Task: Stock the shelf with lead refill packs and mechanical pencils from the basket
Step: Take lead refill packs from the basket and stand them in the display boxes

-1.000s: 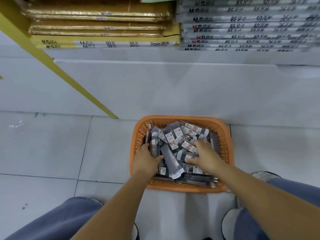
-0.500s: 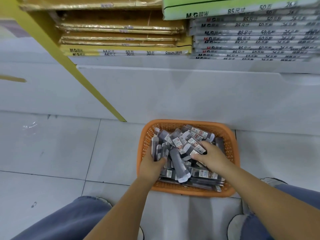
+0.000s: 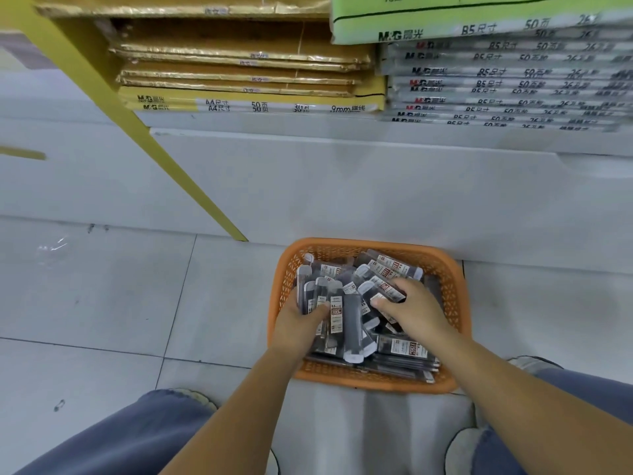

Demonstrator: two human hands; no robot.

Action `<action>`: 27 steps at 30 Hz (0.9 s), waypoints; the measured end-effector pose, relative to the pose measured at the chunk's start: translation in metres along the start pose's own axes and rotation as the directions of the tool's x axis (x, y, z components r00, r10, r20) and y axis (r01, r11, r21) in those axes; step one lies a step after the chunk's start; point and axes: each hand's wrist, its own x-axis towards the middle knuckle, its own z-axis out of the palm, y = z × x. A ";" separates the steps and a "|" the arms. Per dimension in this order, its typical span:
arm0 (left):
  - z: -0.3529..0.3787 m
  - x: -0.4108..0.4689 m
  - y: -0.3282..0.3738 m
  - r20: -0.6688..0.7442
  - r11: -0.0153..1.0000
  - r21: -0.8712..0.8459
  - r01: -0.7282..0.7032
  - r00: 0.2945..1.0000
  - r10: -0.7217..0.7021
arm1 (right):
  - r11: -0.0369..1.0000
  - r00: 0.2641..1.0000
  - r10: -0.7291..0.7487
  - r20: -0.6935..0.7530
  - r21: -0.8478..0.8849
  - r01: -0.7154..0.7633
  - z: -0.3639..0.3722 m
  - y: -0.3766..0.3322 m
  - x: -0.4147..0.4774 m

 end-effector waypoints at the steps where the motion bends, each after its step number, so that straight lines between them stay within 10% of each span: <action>1: -0.001 -0.002 0.004 -0.009 0.999 0.027 -0.024 1.000 0.024 | 1.000 1.000 -0.012 -0.018 -0.009 0.012 -0.003 -0.003 -0.001; 9: -0.004 -0.033 0.045 0.062 0.997 -0.069 -0.034 0.997 0.038 | 0.994 0.994 -0.018 0.105 0.113 0.007 -0.041 -0.048 -0.016; 18: -0.042 -0.105 0.142 0.341 0.922 -0.302 -0.243 0.875 0.343 | 0.834 0.941 -0.336 -0.037 0.453 0.316 -0.086 -0.161 -0.096; 27: -0.097 -0.198 0.240 0.163 0.842 -0.078 -0.534 0.826 0.539 | 0.701 0.818 -0.557 -0.144 0.448 0.556 -0.151 -0.256 -0.169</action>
